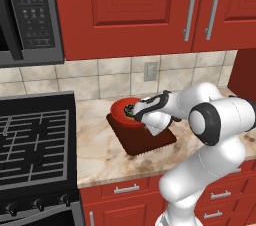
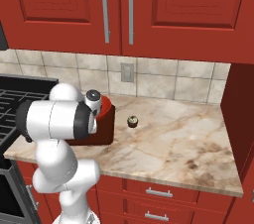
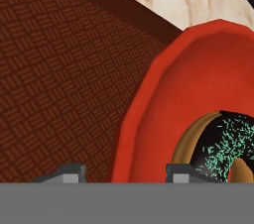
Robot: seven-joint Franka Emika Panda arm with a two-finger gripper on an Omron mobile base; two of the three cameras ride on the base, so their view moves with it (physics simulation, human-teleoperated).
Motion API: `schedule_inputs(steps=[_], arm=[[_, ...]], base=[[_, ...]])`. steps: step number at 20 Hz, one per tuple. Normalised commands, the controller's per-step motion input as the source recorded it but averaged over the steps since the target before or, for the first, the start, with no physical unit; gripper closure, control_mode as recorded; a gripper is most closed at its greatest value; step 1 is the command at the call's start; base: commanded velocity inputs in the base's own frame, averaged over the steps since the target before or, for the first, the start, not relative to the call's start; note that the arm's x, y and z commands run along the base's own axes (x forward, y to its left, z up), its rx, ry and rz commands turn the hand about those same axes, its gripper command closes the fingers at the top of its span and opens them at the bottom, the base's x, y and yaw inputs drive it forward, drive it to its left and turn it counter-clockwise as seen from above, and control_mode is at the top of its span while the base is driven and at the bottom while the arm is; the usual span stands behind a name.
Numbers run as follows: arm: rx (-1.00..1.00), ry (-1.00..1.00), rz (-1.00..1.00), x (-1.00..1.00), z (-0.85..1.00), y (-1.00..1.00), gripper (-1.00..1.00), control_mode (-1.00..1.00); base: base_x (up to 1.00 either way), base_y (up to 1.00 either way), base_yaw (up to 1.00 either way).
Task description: Place the bowl with donut and the cupcake onto the tray.
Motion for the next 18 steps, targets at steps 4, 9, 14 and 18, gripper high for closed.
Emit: schedule_inputs(steps=[4, 9, 14, 18], arm=[[0.00, 0.00, 0.00, 0.00, 0.03, -0.05, -1.00, -1.00], [0.00, 0.00, 0.00, 0.00, 0.06, -0.13, -1.00, -1.00], [0.00, 0.00, 0.01, -0.06, 0.09, -0.20, -1.00, -1.00], [0.00, 0.00, 0.01, -0.02, 0.18, -0.08, -1.00, -1.00]], base=[[0.00, 0.00, 0.00], [0.00, 0.00, 0.00], [0.00, 0.00, 0.00], [0.00, 0.00, 0.00]])
